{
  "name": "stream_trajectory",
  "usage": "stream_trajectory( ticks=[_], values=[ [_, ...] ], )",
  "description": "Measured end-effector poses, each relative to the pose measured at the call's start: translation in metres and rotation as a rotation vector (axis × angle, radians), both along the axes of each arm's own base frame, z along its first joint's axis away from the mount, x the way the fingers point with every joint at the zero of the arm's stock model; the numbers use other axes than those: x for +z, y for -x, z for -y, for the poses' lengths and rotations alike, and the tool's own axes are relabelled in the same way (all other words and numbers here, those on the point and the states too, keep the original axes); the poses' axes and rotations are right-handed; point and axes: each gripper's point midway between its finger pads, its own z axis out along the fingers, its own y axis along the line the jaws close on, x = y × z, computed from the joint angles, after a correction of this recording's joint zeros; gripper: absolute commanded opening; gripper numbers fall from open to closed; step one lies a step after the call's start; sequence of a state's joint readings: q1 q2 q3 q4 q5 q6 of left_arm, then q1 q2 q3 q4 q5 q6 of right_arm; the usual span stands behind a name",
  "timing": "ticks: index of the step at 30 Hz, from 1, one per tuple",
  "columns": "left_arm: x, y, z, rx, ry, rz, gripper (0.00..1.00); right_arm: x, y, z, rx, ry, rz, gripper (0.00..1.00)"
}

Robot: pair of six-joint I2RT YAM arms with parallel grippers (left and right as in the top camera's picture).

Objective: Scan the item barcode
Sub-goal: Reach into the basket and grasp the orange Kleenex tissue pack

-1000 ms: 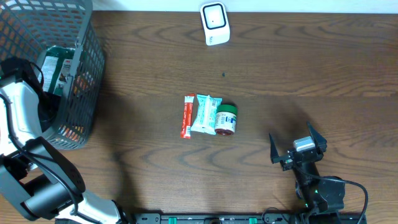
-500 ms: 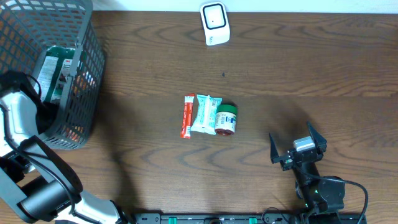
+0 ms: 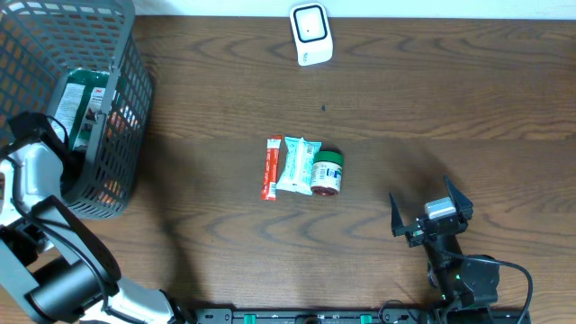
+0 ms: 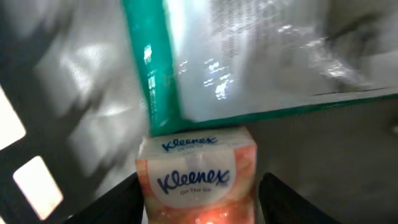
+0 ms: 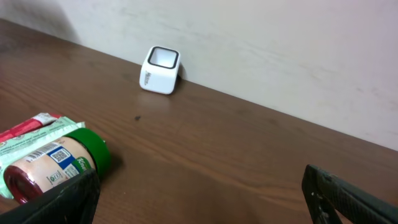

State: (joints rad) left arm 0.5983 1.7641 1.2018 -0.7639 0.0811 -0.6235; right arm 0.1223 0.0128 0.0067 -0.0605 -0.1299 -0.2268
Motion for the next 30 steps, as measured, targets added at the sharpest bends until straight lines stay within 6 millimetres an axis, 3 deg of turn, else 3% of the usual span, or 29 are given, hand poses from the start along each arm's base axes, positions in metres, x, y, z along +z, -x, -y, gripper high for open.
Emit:
stream_trajectory(
  ticks=[9, 15, 21, 25, 30],
  values=[
    [0.058, -0.026, -0.007, -0.014, -0.094, 0.223, 0.60, 0.000, 0.000, 0.000, 0.000, 0.000, 0.000, 0.99],
    [0.051, -0.004, 0.002, -0.008, -0.061, 0.130, 0.65, 0.000, 0.000, 0.000, 0.000, 0.000, 0.000, 0.99],
    [0.048, 0.011, -0.005, 0.013, -0.109, 0.050, 0.60, 0.000, 0.000, 0.000, 0.000, 0.000, 0.000, 0.99],
    [0.044, 0.003, -0.005, 0.011, -0.104, 0.070, 0.56, 0.000, 0.000, 0.000, 0.000, 0.000, 0.000, 0.99],
    [0.040, -0.013, 0.011, -0.046, -0.079, 0.096, 0.56, 0.000, 0.000, 0.000, 0.000, 0.000, 0.000, 0.99]
  ],
)
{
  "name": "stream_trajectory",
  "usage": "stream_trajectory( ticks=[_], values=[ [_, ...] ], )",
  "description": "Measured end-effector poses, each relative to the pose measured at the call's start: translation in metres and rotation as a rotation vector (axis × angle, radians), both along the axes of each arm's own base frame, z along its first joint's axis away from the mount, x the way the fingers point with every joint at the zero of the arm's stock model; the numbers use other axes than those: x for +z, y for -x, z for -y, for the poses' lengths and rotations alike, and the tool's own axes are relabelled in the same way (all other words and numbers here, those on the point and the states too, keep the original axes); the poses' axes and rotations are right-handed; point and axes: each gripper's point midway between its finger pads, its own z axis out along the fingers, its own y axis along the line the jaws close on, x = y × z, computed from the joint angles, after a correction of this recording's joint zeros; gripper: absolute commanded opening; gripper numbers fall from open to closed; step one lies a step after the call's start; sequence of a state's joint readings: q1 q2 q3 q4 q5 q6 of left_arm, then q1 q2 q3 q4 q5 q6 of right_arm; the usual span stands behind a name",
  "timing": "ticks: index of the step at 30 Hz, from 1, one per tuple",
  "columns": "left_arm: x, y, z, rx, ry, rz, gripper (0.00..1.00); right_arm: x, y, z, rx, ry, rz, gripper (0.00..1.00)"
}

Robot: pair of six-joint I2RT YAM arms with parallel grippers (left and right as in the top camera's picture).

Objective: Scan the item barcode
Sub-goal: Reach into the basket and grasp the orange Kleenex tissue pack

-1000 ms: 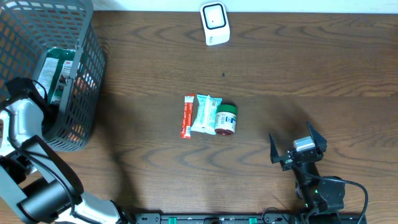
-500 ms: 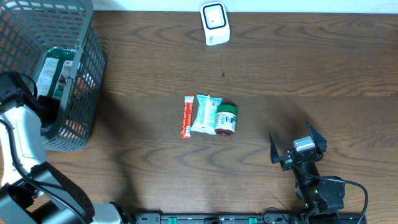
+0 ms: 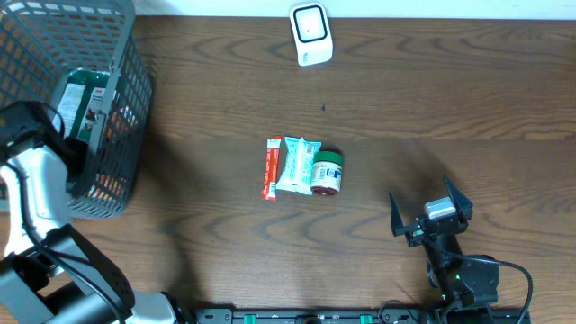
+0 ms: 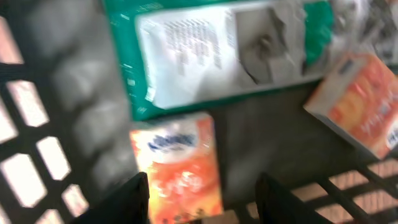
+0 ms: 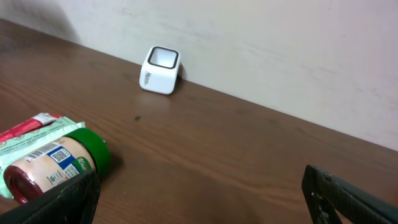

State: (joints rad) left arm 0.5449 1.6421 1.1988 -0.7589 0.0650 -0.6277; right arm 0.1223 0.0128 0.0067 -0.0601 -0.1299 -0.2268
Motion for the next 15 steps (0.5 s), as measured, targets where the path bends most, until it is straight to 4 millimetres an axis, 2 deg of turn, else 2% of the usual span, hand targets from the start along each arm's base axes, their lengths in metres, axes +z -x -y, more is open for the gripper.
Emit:
stream_trajectory(
  ticks=[4, 9, 12, 15],
  values=[
    [0.000, -0.005, 0.009, -0.036, -0.025, -0.014, 0.56, 0.000, 0.000, 0.000, 0.000, 0.000, 0.000, 0.99],
    [-0.001, -0.004, 0.008, -0.040, -0.062, -0.041, 0.56, 0.000, 0.000, 0.000, 0.000, 0.000, 0.000, 0.99],
    [-0.009, -0.003, 0.006, -0.037, -0.064, -0.067, 0.56, 0.000, 0.000, 0.000, 0.000, 0.000, 0.000, 0.99],
    [-0.024, 0.000, 0.006, -0.037, -0.047, -0.112, 0.56, 0.000, 0.000, 0.000, 0.000, 0.000, 0.000, 0.99]
  ],
)
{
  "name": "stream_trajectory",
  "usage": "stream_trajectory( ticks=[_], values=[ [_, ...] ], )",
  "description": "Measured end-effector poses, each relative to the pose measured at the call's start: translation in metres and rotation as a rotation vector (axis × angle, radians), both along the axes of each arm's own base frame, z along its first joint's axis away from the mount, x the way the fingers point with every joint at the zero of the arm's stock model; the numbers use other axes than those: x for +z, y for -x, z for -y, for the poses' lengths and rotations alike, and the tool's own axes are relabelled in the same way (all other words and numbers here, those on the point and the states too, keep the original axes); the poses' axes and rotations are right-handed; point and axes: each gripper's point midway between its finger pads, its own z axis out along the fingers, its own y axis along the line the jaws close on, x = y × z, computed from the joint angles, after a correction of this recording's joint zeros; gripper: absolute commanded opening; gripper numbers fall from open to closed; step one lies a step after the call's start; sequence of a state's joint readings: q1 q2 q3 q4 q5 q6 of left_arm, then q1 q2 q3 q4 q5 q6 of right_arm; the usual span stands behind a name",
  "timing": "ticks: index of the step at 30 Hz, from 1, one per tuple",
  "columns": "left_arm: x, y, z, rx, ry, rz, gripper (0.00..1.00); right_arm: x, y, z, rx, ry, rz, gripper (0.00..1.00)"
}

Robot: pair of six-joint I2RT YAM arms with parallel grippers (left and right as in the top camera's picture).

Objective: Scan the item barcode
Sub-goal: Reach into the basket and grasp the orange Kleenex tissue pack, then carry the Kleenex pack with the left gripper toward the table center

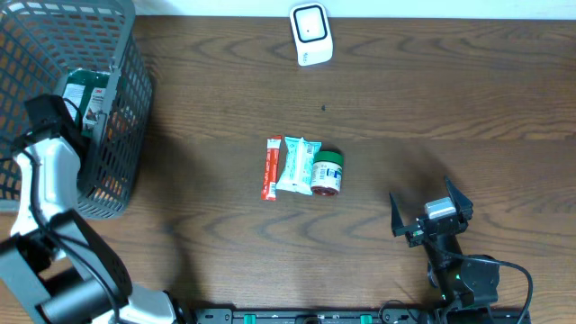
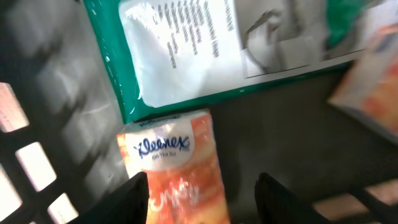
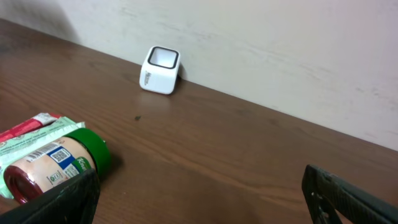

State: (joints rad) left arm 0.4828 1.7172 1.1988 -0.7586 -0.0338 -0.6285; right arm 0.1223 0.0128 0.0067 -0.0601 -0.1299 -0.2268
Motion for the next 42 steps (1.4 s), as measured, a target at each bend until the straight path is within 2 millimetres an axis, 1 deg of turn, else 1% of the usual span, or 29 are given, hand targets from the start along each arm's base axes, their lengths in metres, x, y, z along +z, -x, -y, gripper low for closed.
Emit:
stream_trajectory(
  ticks=[3, 5, 9, 12, 15, 16, 17, 20, 24, 27, 28, 32, 35, 37, 39, 42],
  values=[
    [-0.016, 0.003, 0.001, 0.000, 0.023, -0.044, 0.56, 0.000, 0.000, 0.000, 0.000, 0.000, 0.000, 0.99],
    [-0.024, 0.004, 0.001, 0.001, 0.029, -0.068, 0.51, 0.000, 0.000, 0.000, 0.000, 0.000, 0.000, 0.99],
    [-0.024, 0.006, 0.000, 0.003, 0.020, -0.076, 0.43, 0.000, 0.000, 0.000, 0.000, 0.000, 0.000, 0.99],
    [-0.024, 0.007, -0.001, 0.002, 0.015, -0.079, 0.31, 0.000, 0.000, 0.000, 0.000, 0.000, 0.000, 0.99],
    [-0.022, 0.007, -0.001, 0.003, 0.014, -0.077, 0.32, 0.000, 0.000, 0.000, 0.000, 0.000, 0.000, 0.99],
    [-0.021, 0.008, 0.000, 0.004, 0.015, -0.077, 0.38, 0.000, 0.000, 0.000, 0.000, 0.000, 0.000, 0.99],
    [-0.020, 0.009, 0.000, 0.003, 0.017, -0.079, 0.41, 0.000, 0.000, 0.000, 0.000, 0.000, 0.000, 0.99],
    [-0.020, 0.012, 0.002, 0.004, 0.023, -0.090, 0.43, 0.000, 0.000, 0.000, 0.000, 0.000, 0.000, 0.99],
    [-0.020, 0.012, 0.002, 0.003, 0.025, -0.092, 0.42, 0.000, 0.000, 0.000, 0.000, 0.000, 0.000, 0.99],
    [-0.023, 0.014, 0.003, 0.005, 0.025, -0.094, 0.29, 0.000, 0.000, 0.000, 0.000, 0.000, 0.000, 0.99],
    [-0.023, 0.014, 0.003, 0.003, 0.024, -0.095, 0.21, 0.000, 0.000, 0.000, 0.000, 0.000, 0.000, 0.99],
    [-0.022, 0.014, 0.003, -0.001, 0.024, -0.092, 0.07, 0.000, 0.000, 0.000, 0.000, 0.000, 0.000, 0.99],
    [-0.013, 0.016, 0.002, 0.001, 0.019, -0.084, 0.07, 0.000, 0.000, 0.000, 0.000, 0.000, 0.000, 0.99],
    [0.000, 0.014, -0.001, -0.008, -0.001, -0.051, 0.07, 0.000, 0.000, 0.000, 0.000, 0.000, 0.000, 0.99],
    [0.024, 0.009, -0.007, -0.009, -0.040, 0.012, 0.07, 0.000, 0.000, 0.000, 0.000, 0.000, 0.000, 0.99],
    [0.073, 0.002, -0.016, -0.008, -0.116, 0.138, 0.07, 0.000, 0.000, 0.000, 0.000, 0.000, 0.000, 0.99]
  ],
)
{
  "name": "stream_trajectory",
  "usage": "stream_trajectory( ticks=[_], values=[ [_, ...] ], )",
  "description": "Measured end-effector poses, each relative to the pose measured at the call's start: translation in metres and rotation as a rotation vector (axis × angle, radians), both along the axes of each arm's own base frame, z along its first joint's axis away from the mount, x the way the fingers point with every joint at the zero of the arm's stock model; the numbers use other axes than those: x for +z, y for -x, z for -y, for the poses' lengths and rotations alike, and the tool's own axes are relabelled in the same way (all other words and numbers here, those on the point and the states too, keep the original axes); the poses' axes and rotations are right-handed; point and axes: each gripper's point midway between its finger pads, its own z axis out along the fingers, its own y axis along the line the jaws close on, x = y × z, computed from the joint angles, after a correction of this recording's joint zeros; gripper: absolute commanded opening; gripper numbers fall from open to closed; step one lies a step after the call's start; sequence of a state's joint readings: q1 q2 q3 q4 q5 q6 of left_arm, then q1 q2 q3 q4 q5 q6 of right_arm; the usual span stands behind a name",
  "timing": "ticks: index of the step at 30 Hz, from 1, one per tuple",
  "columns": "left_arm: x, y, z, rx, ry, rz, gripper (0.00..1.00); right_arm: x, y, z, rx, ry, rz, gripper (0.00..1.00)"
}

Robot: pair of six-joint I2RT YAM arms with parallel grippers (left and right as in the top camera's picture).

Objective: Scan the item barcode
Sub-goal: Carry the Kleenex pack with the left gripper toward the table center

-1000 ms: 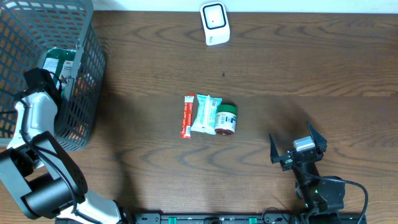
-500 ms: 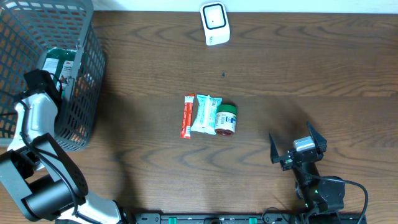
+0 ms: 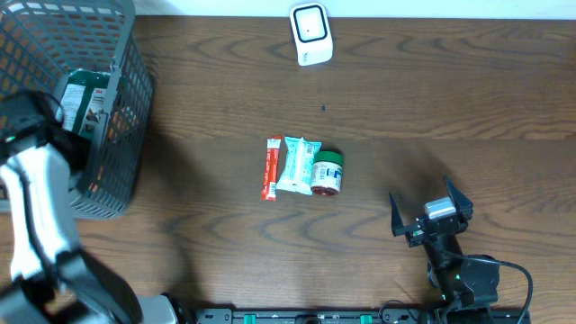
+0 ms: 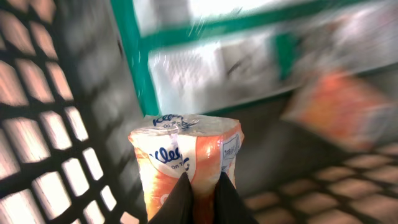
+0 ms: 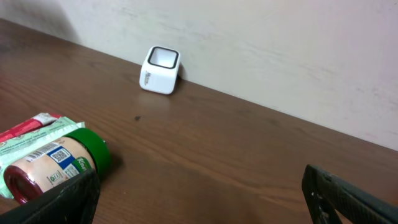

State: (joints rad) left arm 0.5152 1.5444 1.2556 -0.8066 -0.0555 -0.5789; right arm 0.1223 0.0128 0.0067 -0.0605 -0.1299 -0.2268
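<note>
An orange-and-white Kleenex tissue pack (image 4: 186,149) stands on end between the fingers of my left gripper (image 4: 202,182), which is shut on its lower part inside the grey mesh basket (image 3: 121,108). The white barcode scanner (image 3: 310,34) stands at the table's far edge, also in the right wrist view as the scanner (image 5: 160,70). My right gripper (image 3: 430,216) rests open near the front right, nothing between its fingers.
A green-and-white package (image 4: 217,68) and a blurred orange pack (image 4: 336,106) lie behind the held pack in the basket. At the table's middle lie a red stick packet (image 3: 272,167), a teal packet (image 3: 298,165) and a green-lidded jar (image 3: 327,172).
My left gripper was open over the Kleenex pack lying in the basket. Now it is shut on the pack, which stands on end. The right arm has not moved.
My left gripper stood open close to the Kleenex pack in the basket, then farther from it, then open above it again. Now it is shut on the pack. The right gripper and the items on the table stayed where they were.
</note>
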Motion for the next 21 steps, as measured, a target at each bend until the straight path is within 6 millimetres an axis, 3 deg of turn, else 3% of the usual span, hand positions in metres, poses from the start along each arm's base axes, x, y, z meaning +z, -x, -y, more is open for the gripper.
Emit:
stream_trajectory(
  ticks=[6, 10, 14, 21],
  values=[
    [0.112, 0.003, 0.003, -0.038, -0.158, 0.277, 0.08, 0.000, 0.000, 0.000, 0.000, 0.000, 0.000, 0.99],
    [0.159, 0.004, 0.026, -0.133, -0.157, 0.415, 0.07, 0.000, 0.000, 0.000, 0.000, 0.000, 0.000, 0.99],
    [0.191, -0.006, 0.075, -0.357, -0.041, 0.569, 0.08, 0.000, 0.000, 0.000, 0.000, 0.000, 0.000, 0.99],
    [0.197, -0.019, 0.189, -0.831, 0.297, 0.684, 0.07, 0.000, 0.000, 0.000, 0.000, 0.000, 0.000, 0.99]
  ],
)
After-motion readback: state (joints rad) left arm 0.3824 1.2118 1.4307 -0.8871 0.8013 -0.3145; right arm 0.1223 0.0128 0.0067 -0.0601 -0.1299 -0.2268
